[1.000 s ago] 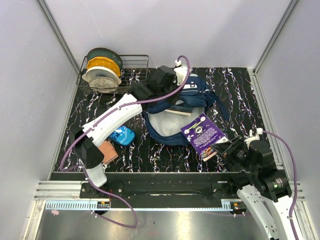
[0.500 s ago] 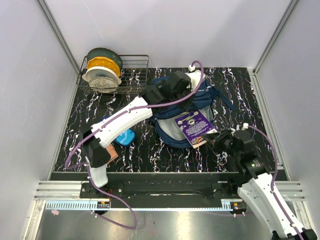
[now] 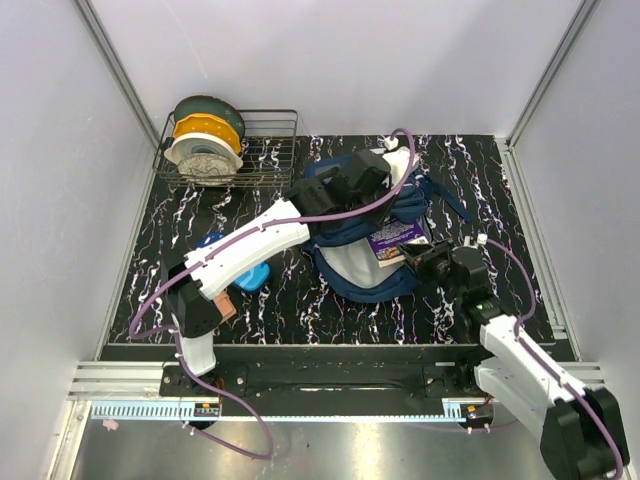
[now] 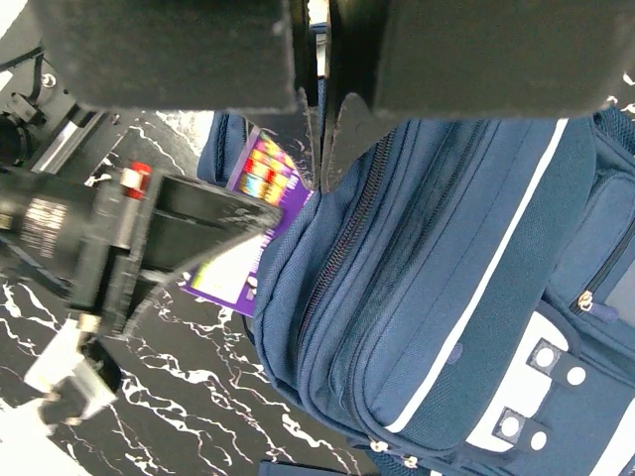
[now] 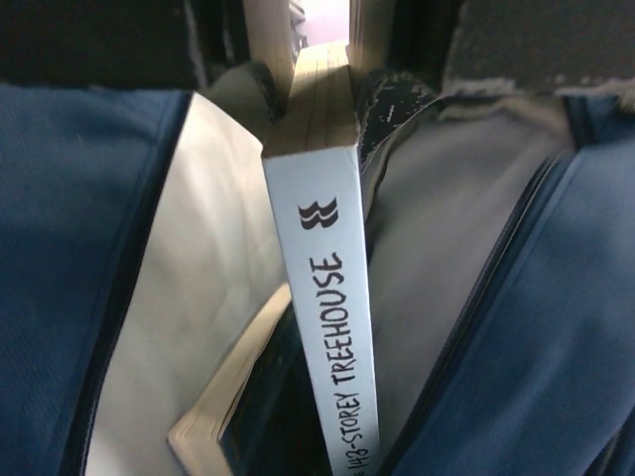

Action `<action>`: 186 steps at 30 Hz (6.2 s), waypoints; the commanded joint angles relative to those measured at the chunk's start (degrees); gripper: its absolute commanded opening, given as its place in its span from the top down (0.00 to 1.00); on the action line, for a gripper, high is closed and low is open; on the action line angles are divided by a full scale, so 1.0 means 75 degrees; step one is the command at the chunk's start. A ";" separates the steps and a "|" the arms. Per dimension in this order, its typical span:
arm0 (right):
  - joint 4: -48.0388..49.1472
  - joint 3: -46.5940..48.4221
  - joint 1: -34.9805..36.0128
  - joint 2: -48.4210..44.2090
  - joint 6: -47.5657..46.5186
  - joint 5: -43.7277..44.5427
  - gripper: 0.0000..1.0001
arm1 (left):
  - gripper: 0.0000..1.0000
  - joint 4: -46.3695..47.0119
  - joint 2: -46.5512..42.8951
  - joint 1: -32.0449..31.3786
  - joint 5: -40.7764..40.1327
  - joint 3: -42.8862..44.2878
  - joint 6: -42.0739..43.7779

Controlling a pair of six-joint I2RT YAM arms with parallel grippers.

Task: Pack the student bag
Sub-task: Place the book in the student bag, then adjust the student bag at the center of the board, then zip the student bag at the center of the board.

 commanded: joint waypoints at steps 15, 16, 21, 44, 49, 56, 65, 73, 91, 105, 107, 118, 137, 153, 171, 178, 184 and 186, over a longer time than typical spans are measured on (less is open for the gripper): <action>0.4433 0.1446 0.0184 0.5005 0.0512 0.0574 0.52 | 1.00 0.1393 -0.0719 -0.0404 0.0280 0.0429 -0.0593; 0.4549 0.1435 0.0196 0.5030 0.0221 0.0374 0.44 | 1.00 0.1394 -0.0730 -0.0393 0.0245 0.0347 -0.0593; 0.3545 0.0722 0.0196 0.3783 -0.0447 -0.0237 0.15 | 1.00 0.1545 -0.0765 -0.0019 0.0314 -0.0016 -0.0791; -0.6724 0.1809 0.0196 -0.4151 -0.2182 0.1617 0.14 | 0.07 0.2519 -0.2180 0.1469 0.1066 -0.3202 -0.1835; -0.6066 0.2419 0.0196 -0.2261 -0.3413 -0.0085 0.25 | 0.02 0.2531 -0.2745 0.2430 0.0924 -0.4960 -0.2291; -0.6056 0.2139 0.0208 -0.0808 -0.2983 0.0207 0.08 | 0.03 0.2858 -0.2584 0.3369 0.1790 -0.6193 -0.2374; -0.4135 0.1260 0.0196 0.0248 -0.2079 0.0185 0.00 | 0.04 0.3104 -0.1188 0.3381 0.2565 -0.5724 -0.2433; -0.1629 0.0673 0.0196 0.1337 -0.1891 0.0219 0.02 | 0.20 0.3853 -0.0052 0.3381 0.2904 -0.5396 -0.2655; -0.2362 0.3496 -0.2146 0.3565 -0.4597 0.0161 0.93 | 1.00 0.4709 -0.0635 0.2819 0.3350 -0.5688 -0.3463; -0.5478 0.4694 -0.2851 0.2443 -0.6227 0.0501 0.09 | 0.78 0.5439 -0.1245 0.2303 0.2954 -0.5677 -0.4414; -0.5726 0.4367 -0.2851 0.1728 -0.6192 0.0384 0.09 | 0.26 0.5040 -0.1421 0.2303 0.2242 -0.5747 -0.4029; -0.5844 0.2597 -0.2816 -0.0242 -0.4857 -0.1924 0.10 | 0.01 0.4780 -0.0521 0.3064 0.1358 -0.5316 -0.3464; -0.5247 0.1845 -0.1412 -0.0982 -0.3802 -0.2139 0.25 | 0.45 0.5859 0.1496 0.3170 0.2002 -0.4119 -0.4542; -0.3653 0.3379 0.3475 0.3138 -0.2150 0.2830 0.21 | 1.00 0.5097 0.0935 0.3205 0.2272 -0.4188 -0.4847; -0.3324 0.5442 0.4426 0.6927 -0.1809 0.4719 0.31 | 1.00 0.4745 0.0090 0.3229 0.2659 -0.4411 -0.4905; -0.3887 0.5900 0.4415 0.7526 -0.1844 0.5340 0.39 | 1.00 0.4698 0.0090 0.3240 0.2764 -0.4306 -0.4858; -0.4274 0.6019 0.4427 0.7644 -0.1763 0.5397 0.44 | 1.00 0.4687 0.0078 0.3240 0.2834 -0.4353 -0.4835; -0.4192 0.5889 0.4427 0.7667 -0.1680 0.5609 0.46 | 1.00 0.4733 0.0055 0.3241 0.2834 -0.4388 -0.4847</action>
